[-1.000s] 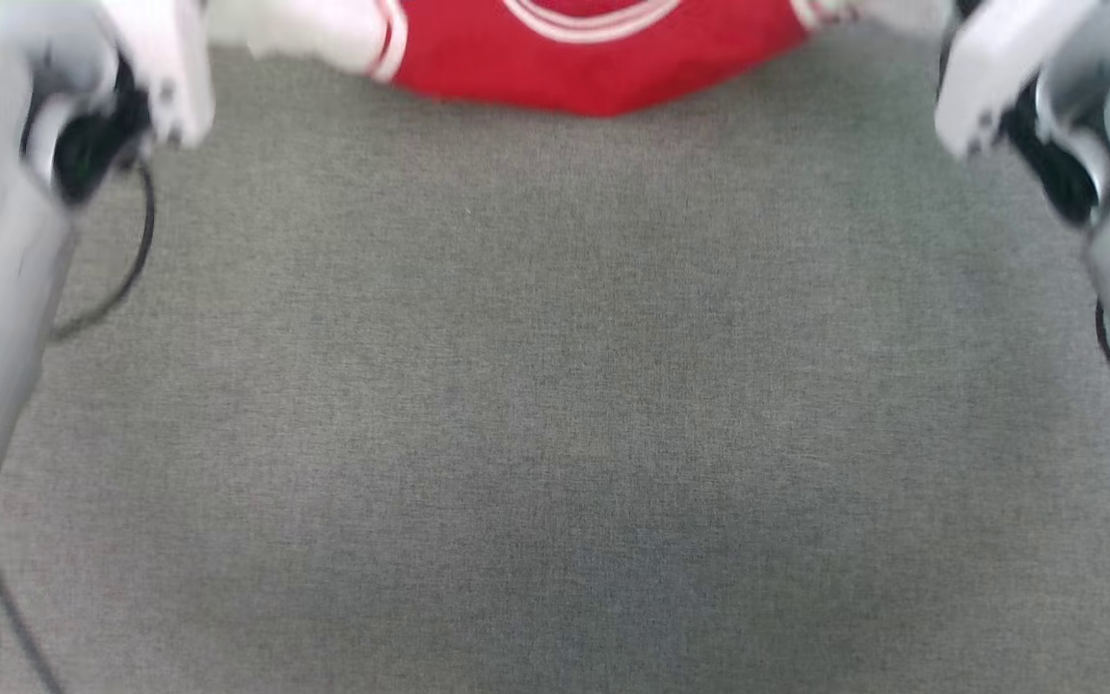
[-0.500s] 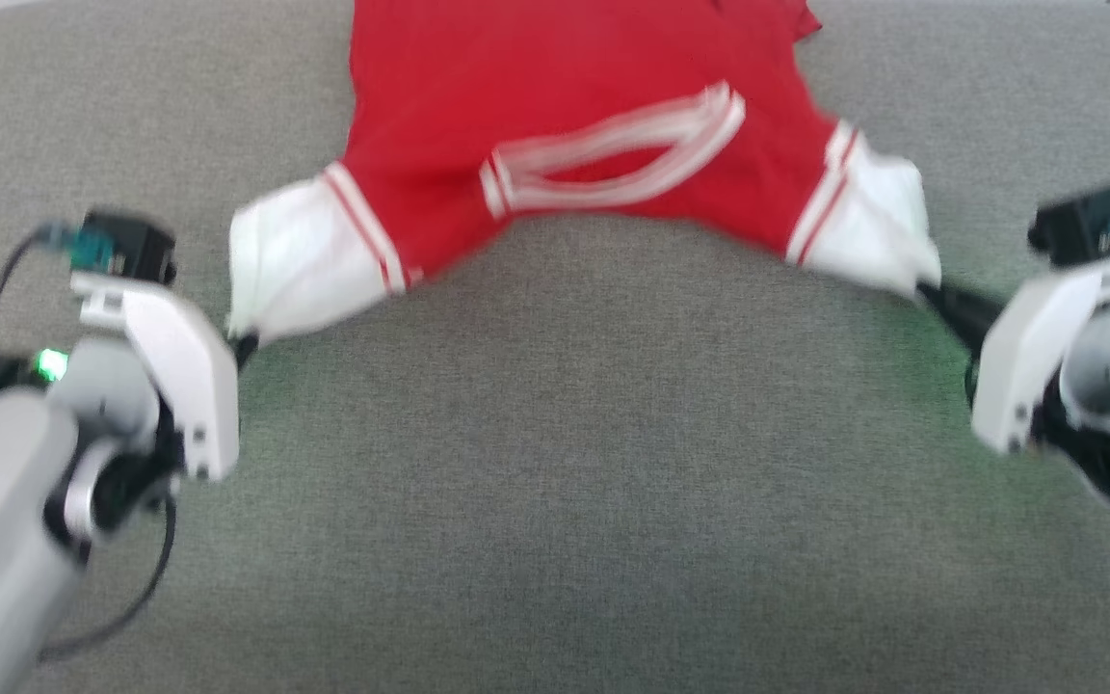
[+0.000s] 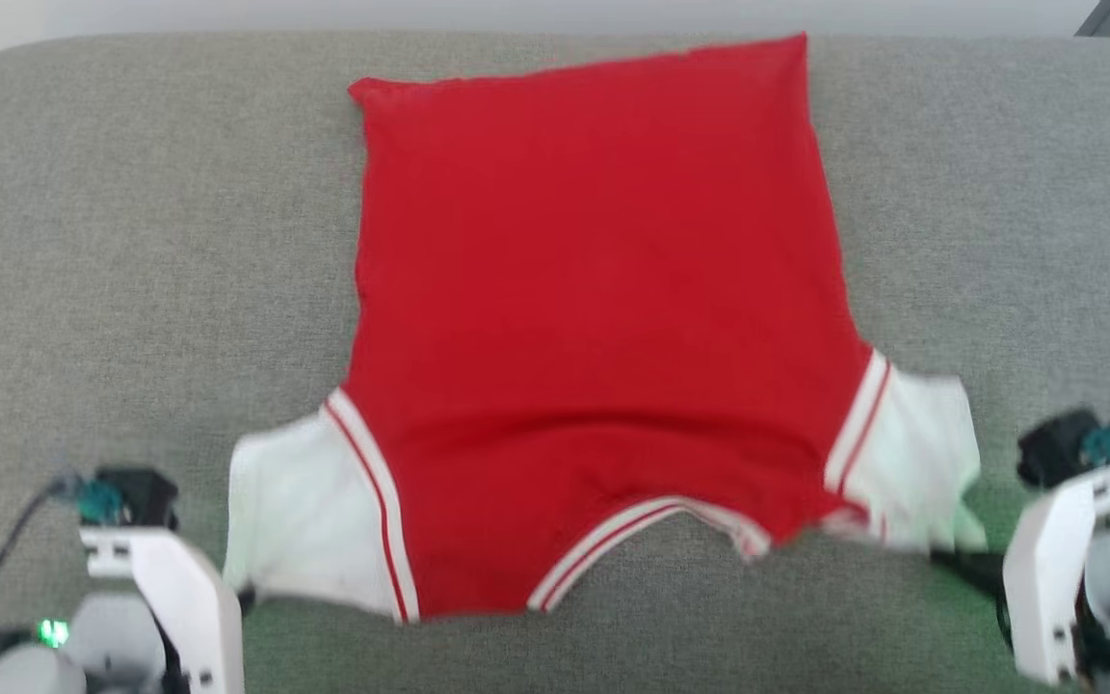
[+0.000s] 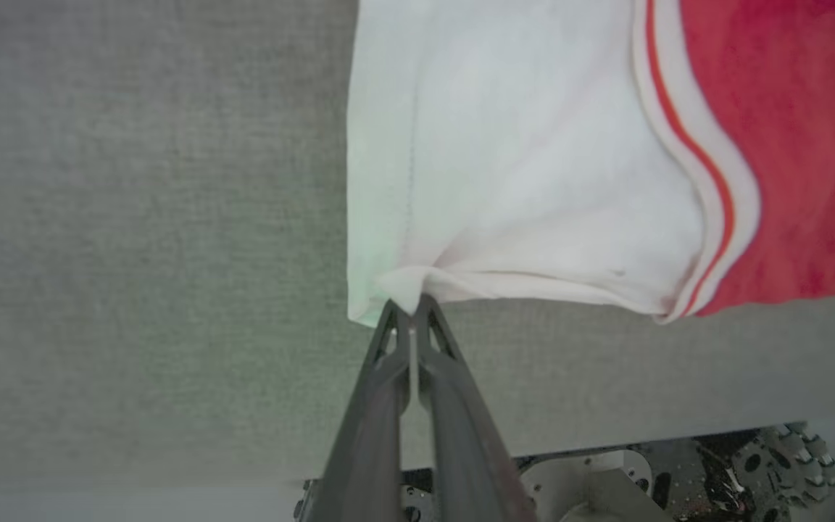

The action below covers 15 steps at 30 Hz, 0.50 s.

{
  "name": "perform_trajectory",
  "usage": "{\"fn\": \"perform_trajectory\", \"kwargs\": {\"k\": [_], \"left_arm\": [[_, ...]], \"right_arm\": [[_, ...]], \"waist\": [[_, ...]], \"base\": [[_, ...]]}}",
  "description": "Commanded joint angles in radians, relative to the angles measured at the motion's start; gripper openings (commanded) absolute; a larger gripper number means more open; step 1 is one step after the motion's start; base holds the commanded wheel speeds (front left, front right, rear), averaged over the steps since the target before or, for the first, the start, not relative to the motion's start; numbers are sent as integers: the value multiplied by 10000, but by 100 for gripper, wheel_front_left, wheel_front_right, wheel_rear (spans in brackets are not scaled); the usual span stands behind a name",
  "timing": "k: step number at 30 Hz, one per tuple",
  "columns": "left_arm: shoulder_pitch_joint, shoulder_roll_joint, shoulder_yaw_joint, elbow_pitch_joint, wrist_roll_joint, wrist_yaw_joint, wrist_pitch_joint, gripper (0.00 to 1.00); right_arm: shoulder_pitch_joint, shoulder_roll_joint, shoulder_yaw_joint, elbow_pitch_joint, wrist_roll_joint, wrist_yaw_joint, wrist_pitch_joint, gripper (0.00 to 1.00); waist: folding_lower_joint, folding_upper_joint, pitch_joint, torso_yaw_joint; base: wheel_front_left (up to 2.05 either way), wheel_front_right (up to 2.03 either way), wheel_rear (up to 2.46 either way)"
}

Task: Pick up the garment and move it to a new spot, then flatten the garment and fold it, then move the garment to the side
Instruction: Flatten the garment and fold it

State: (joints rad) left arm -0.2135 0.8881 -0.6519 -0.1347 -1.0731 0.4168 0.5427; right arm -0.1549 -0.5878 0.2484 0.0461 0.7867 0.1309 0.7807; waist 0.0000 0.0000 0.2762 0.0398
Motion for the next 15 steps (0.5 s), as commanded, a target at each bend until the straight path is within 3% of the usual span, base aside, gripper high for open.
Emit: {"fn": "perform_trajectory", "kwargs": {"k": [1,8,13,14,15], "left_arm": [[480,179,-22,-246,-200,356,130,0],[1266,308,-29,-740,-338,978,97,0],[1188,169,40,-854,-255,997,-97,0],[1159,144,51,-865,-240,980,-137,0],[1120,88,83,-897,-268,966,-193,0]], "right_arm": [[791,-7,-103,-171,114,-3,699,0],[2370,344,-912,-1121,64,-4,2075,0],[2546,669,-1177,-1728,-295,-3,2081,0],[2476,757,-1307,-1880,-412,-3,1959,44],[2409,839,-1431,-2031,-487,-4,1908,100]], "waist": [[0,0,-29,-3],[0,0,51,83],[0,0,214,108],[0,0,248,109],[0,0,283,108]], "base": [[0,0,0],[0,0,0],[0,0,0],[0,0,0],[0,0,0]]}}
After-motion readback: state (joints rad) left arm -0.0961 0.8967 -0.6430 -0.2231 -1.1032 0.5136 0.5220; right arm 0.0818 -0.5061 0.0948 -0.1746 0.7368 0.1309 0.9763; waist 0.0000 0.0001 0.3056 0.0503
